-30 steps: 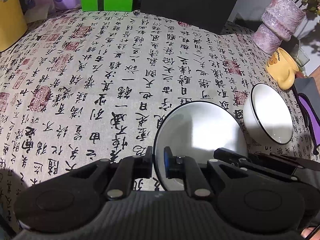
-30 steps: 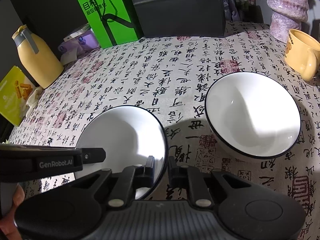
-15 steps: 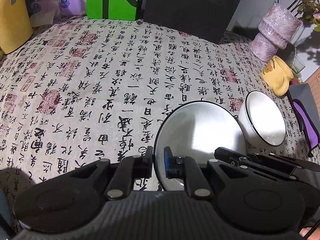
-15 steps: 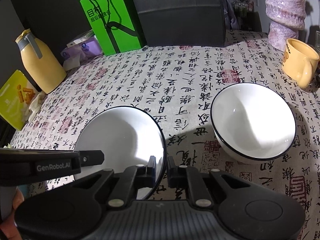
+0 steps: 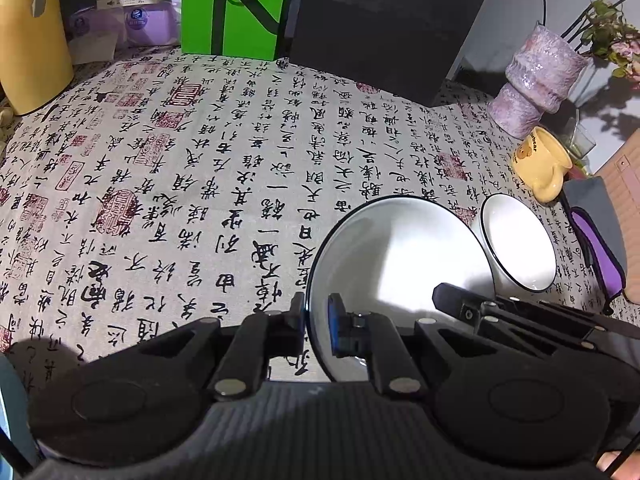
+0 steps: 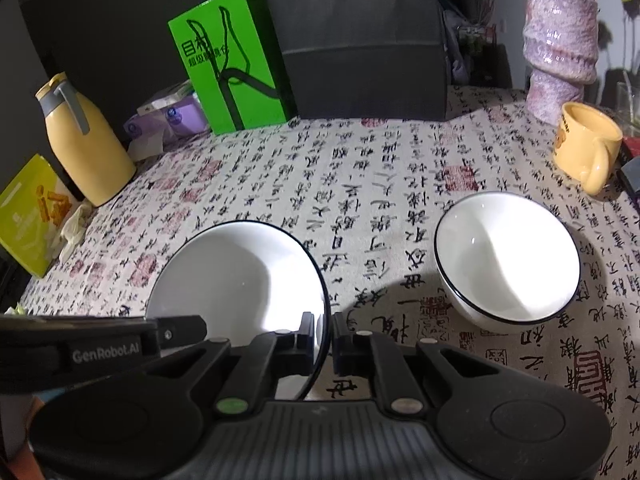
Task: Organize plates and bowls
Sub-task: 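Carry the white bowl toward the blue bowl with both grippers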
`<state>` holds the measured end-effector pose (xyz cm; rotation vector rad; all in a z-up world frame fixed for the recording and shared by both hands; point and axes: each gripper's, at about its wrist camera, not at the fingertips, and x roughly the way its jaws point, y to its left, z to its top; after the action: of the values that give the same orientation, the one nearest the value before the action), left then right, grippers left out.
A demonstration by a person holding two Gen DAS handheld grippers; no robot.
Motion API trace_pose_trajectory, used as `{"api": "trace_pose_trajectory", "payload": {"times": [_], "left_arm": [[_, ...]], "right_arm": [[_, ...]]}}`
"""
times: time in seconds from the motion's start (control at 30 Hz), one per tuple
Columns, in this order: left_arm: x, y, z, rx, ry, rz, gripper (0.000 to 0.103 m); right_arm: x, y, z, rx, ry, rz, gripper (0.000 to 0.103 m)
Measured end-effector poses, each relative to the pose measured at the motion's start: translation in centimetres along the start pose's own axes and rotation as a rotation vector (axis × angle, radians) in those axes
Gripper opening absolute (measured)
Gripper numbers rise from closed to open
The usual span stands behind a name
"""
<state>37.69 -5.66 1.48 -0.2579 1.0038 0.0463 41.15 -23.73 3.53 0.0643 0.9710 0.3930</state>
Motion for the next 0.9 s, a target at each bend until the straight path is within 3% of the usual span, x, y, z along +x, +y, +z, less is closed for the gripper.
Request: {"api": "trace_pose_trajectory", "payload": {"times": [0.9], "left_arm": [[-6.1, 5.2, -2.3, -0.026, -0.077, 0.038, 0.011]], "right_arm": [[-2.7, 7.5, -1.7, -0.059, -0.066, 0.009, 0.008]]}}
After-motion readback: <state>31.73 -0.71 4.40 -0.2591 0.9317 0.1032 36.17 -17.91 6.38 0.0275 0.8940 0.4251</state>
